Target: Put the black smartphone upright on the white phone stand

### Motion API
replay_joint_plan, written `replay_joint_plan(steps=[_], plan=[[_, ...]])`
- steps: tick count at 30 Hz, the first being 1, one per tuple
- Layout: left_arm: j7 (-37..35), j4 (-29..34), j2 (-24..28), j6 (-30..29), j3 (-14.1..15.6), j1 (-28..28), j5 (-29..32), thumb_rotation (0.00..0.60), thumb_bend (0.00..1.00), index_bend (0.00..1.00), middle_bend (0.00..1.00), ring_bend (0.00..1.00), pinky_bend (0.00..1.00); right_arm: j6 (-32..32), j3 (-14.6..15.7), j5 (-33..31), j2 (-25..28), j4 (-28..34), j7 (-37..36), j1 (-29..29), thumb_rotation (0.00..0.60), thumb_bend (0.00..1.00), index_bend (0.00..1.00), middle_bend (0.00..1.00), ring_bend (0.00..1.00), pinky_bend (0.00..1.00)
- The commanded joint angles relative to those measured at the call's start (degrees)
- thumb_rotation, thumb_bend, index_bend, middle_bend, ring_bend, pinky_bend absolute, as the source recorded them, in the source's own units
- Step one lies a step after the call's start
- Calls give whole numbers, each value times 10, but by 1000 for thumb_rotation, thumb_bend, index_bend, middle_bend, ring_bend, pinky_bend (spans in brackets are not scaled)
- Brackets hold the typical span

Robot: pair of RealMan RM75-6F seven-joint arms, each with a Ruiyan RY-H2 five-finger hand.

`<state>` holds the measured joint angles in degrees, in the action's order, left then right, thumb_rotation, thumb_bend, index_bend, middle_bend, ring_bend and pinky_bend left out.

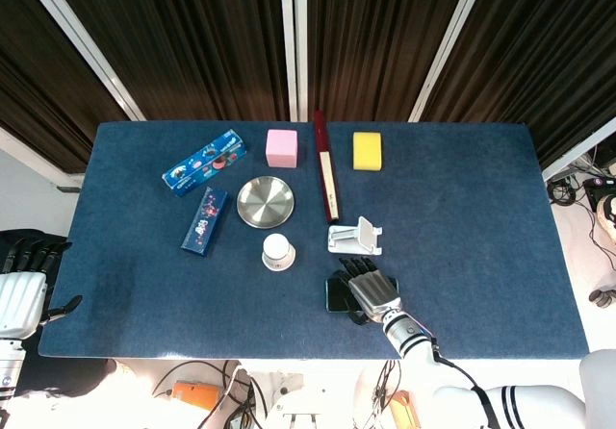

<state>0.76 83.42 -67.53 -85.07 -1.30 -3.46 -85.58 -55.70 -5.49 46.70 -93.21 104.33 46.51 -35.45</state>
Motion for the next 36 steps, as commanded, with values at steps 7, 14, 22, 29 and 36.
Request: replay_joint_plan(steps=[7, 14, 22, 29, 36], plan=[[1, 1, 1, 2, 0, 0, 2, 600, 91, 167, 187, 109, 0, 7, 14, 5, 2, -8, -35, -19, 600, 495, 320, 0, 0, 0], [2, 3, 2, 1, 1, 1, 2, 600, 91, 167, 187, 108, 0, 31, 20, 71, 10, -21, -137, -8, 600, 502, 467, 7, 0, 0], [3, 6, 1, 1, 2, 2, 2, 600, 91, 167, 187, 108, 0, 48, 23, 190, 13, -62, -286, 11, 600, 504, 567, 178, 3, 0], [4, 8, 1, 1, 1, 2, 2, 600, 90, 167, 187, 108, 0, 57, 32, 275, 5, -103, -384, 10, 600, 505, 603, 359, 169, 10], [3, 8, 0, 4, 2, 2, 4, 600, 91, 167, 187, 108, 0, 57, 43, 353, -1, -150, -465, -2, 600, 511, 655, 494, 359, 338]])
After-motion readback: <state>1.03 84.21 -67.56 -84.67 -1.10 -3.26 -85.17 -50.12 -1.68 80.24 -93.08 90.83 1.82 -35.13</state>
